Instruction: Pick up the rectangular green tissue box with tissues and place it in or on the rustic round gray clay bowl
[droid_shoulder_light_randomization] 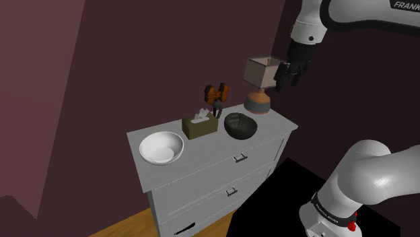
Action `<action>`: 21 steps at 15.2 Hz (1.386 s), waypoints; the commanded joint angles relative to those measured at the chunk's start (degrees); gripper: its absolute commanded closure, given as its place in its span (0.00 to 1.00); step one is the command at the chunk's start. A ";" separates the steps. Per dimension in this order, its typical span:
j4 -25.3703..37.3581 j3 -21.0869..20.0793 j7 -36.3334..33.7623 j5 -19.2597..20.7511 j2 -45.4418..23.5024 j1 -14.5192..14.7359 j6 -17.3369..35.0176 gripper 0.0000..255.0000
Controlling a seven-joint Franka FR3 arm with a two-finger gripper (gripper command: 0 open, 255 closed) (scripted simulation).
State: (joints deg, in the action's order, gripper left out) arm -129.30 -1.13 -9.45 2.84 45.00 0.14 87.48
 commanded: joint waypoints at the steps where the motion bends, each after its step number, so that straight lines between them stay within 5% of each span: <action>1: 0.00 0.00 0.00 0.00 0.00 0.00 0.00 0.00; 11: -7.88 -4.10 -12.74 -7.00 -9.39 -0.76 22.35 0.00; 21: -6.44 -8.25 -23.74 -11.45 -26.56 -1.61 44.22 0.00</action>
State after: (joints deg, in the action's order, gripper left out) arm -136.31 -8.87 -31.88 -8.31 20.60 -1.38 129.28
